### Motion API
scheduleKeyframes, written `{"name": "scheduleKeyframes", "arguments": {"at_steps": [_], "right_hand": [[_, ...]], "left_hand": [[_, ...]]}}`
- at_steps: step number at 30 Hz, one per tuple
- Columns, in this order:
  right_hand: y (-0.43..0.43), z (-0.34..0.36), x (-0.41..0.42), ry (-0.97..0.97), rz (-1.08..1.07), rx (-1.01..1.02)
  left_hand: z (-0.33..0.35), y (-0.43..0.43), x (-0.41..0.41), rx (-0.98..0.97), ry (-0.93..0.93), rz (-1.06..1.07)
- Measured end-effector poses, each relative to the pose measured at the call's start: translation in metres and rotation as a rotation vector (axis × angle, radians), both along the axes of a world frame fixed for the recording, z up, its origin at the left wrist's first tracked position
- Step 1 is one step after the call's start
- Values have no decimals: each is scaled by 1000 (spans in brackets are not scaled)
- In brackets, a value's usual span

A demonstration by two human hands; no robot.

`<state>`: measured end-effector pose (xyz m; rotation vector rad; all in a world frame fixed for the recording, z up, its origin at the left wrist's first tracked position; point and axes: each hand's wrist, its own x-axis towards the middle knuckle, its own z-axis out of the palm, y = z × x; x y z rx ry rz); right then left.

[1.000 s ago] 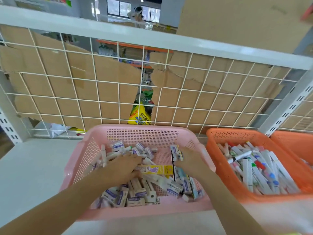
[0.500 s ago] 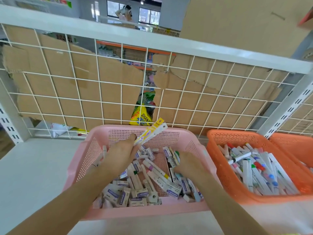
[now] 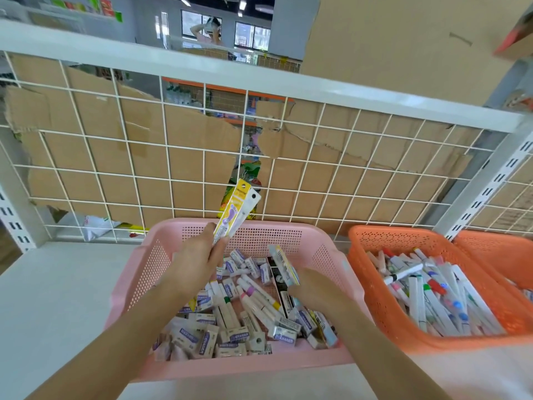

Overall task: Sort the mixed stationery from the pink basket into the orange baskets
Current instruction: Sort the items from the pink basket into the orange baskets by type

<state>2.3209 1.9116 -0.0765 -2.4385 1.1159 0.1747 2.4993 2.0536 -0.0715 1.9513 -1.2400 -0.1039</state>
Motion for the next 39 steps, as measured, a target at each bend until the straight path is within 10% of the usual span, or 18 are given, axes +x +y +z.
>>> {"name": "scheduleKeyframes", "arguments": {"at_steps": [16,39], "right_hand": [[3,31,-7,-827,-164,-96],[-4,56,-205,-670,-509,-515]], "left_hand": [[-5,-2,6,96,-20,11],[55,10,-76,11,-251,93]]}}
